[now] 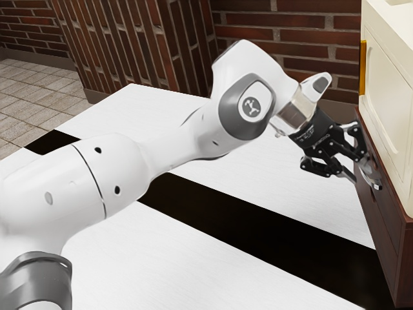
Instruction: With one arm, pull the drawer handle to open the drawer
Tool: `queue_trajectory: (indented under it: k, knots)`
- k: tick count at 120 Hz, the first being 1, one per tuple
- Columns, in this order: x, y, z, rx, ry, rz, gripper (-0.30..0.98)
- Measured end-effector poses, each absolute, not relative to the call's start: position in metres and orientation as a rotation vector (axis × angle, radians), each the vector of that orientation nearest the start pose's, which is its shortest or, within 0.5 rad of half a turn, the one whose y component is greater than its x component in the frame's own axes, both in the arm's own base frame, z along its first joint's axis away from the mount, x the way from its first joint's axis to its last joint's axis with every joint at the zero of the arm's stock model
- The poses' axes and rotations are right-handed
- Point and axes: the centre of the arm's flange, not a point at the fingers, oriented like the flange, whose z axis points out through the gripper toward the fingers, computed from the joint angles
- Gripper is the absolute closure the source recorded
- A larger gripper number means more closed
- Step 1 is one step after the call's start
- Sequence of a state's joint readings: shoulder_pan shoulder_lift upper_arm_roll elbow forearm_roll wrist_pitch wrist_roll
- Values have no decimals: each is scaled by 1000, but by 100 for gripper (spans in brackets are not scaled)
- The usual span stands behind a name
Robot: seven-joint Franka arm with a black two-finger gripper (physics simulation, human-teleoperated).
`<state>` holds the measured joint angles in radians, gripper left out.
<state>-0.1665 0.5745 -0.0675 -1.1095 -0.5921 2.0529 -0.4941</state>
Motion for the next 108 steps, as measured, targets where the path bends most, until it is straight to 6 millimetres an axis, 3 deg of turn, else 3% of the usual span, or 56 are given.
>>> queue_trajectory:
  k: [45, 108]
  knots:
    - [728, -183, 540, 2394, 559, 161, 69]
    - [722, -171, 547, 2463, 559, 157, 75]
